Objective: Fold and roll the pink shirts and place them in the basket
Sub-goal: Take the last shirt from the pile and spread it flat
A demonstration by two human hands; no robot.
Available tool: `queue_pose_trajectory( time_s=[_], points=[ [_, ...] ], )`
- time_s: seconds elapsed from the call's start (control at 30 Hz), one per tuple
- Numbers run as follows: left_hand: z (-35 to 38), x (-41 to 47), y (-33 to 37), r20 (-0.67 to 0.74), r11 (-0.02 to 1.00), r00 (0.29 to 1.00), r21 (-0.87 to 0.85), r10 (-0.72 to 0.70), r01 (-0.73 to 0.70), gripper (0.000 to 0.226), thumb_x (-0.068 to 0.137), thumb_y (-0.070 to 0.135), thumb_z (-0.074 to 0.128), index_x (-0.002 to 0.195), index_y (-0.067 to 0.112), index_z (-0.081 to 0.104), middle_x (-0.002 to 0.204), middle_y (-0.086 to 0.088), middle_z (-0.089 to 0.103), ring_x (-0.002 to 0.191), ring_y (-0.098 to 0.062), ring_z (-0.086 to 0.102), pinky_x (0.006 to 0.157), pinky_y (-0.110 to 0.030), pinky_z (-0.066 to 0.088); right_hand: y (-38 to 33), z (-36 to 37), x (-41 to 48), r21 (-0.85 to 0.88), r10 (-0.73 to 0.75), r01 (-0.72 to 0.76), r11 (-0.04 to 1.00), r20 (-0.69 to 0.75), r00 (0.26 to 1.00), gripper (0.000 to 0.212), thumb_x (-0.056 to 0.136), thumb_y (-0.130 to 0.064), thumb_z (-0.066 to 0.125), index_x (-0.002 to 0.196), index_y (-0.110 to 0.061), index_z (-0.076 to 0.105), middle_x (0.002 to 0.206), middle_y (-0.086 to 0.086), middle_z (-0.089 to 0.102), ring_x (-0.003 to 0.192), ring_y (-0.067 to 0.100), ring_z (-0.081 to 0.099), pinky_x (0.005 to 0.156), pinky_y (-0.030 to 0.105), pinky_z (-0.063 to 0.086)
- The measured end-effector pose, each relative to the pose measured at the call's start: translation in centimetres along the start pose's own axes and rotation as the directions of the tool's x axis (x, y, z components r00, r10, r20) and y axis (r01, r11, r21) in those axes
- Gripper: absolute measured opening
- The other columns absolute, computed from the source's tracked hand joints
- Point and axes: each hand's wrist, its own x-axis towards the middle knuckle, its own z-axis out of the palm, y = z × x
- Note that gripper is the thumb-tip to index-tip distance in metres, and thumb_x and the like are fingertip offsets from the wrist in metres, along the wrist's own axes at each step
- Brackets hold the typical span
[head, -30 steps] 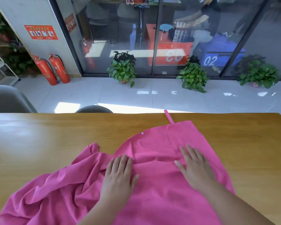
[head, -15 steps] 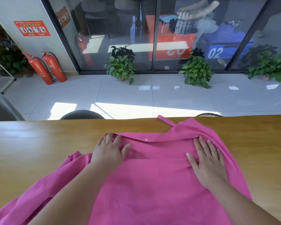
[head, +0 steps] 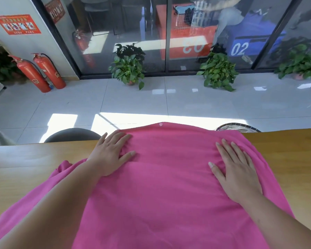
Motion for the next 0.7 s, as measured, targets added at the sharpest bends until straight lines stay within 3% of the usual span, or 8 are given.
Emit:
queue_pose_trajectory(
  time_s=[0.17, 0.33, 0.4, 0.47, 0.6, 0.7],
  points=[
    [-0.3, 1.6, -1.7, -0.006, 0.994, 0.996, 0.069, 0.09, -0.09, 0.08, 0.099, 0.084, 0.009, 0.166, 0.042, 0.021, 0.173, 0.013, 0.023, 0.163, -0.011, -0.001, 0.133, -0.046, 0.003, 0.3, 0.2, 1.6, -0.021, -0.029, 0.028, 0.999, -0.014, 0.999, 0.081, 0.1, -0.08, 0.005, 0.169, -0.037, -0.001, 0.177, -0.014, -0.007, 0.162, 0.01, -0.011, 0.133, 0.046, 0.01],
    [-1.2, 2.0, 1.5, -0.12, 0.946, 0.991, 0.312, -0.053, 0.088, 0.078, 0.106, 0.068, -0.001, 0.17, 0.024, 0.007, 0.176, -0.001, 0.014, 0.164, -0.025, -0.008, 0.131, -0.054, 0.004, -0.4, -0.6, 1.4, -0.094, 0.05, -0.056, 0.994, -0.066, 0.997, 0.075, 0.104, -0.071, 0.009, 0.169, -0.034, 0.015, 0.178, -0.005, 0.005, 0.164, 0.023, 0.002, 0.131, 0.053, 0.017],
    [-1.1, 0.8, 3.9, -0.188, 0.959, 0.967, 0.193, -0.17, 0.206, 0.074, 0.108, 0.061, 0.009, 0.17, 0.021, 0.005, 0.177, -0.005, 0.014, 0.164, -0.027, -0.005, 0.131, -0.054, 0.005, -1.2, -1.4, 0.9, -0.193, 0.06, -0.07, 0.979, -0.06, 0.996, 0.073, 0.106, -0.064, 0.01, 0.168, -0.029, 0.022, 0.177, 0.003, 0.013, 0.162, 0.033, 0.01, 0.128, 0.059, 0.02],
    [-0.8, -1.8, 6.3, -0.23, 0.972, 0.948, 0.04, -0.218, 0.233, 0.07, 0.111, 0.057, 0.013, 0.17, 0.019, 0.012, 0.176, -0.007, 0.017, 0.164, -0.028, 0.001, 0.132, -0.053, 0.006, -2.2, -2.1, 0.2, -0.23, 0.062, -0.067, 0.971, -0.029, 0.998, 0.073, 0.106, -0.062, 0.008, 0.168, -0.026, 0.024, 0.176, 0.008, 0.016, 0.161, 0.037, 0.014, 0.125, 0.063, 0.021],
    [1.0, -9.7, 9.8, -0.227, 0.996, 0.97, -0.015, -0.087, 0.086, 0.07, 0.11, 0.06, 0.023, 0.168, 0.021, 0.023, 0.177, -0.009, 0.013, 0.164, -0.026, -0.001, 0.132, -0.053, 0.01, -4.2, -2.6, -3.5, -0.104, 0.184, -0.187, 0.977, -0.033, 0.982, 0.071, 0.11, -0.064, 0.01, 0.168, -0.026, 0.023, 0.177, 0.005, 0.012, 0.162, 0.035, 0.012, 0.127, 0.06, 0.024],
    [3.1, -16.6, 11.1, -0.169, 0.998, 0.984, -0.041, -0.052, 0.046, 0.07, 0.109, 0.061, 0.031, 0.167, 0.021, 0.03, 0.176, -0.009, 0.015, 0.164, -0.027, 0.003, 0.131, -0.054, 0.014, -5.6, -1.9, -9.9, -0.059, 0.174, -0.175, 0.983, -0.021, 0.985, 0.076, 0.108, -0.068, 0.01, 0.167, -0.024, 0.026, 0.177, 0.008, 0.011, 0.161, 0.036, 0.013, 0.128, 0.058, 0.023]
  ],
)
